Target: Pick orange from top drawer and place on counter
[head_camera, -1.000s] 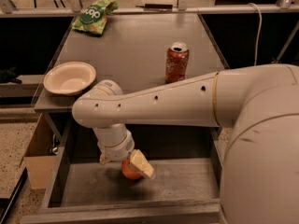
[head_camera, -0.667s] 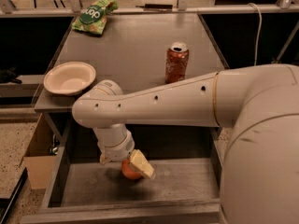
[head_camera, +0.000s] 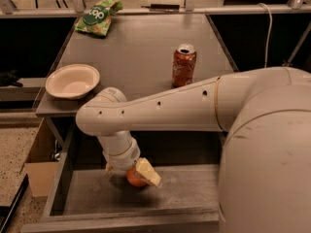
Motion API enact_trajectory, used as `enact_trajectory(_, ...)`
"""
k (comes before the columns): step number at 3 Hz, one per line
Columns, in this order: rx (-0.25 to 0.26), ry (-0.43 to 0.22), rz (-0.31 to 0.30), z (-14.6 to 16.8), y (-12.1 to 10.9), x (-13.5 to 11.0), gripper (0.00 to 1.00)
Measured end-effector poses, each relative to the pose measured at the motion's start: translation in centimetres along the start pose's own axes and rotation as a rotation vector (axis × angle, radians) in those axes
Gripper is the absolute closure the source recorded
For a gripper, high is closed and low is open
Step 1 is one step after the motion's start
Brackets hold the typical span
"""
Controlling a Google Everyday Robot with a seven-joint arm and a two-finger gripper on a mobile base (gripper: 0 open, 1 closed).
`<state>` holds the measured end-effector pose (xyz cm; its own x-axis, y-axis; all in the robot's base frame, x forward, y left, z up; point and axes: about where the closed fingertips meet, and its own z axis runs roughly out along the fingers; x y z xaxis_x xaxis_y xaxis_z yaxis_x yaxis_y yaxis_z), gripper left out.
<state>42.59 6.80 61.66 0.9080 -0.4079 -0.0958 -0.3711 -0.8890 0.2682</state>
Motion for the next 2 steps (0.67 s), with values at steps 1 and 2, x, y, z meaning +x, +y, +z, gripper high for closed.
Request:
enact_trajectory(1,0.000,0.000,0.000,0.00,0.00,0.00,0.18)
enact_trajectory(2,0.000,0.000,0.000,0.00,0.00,0.00,0.41)
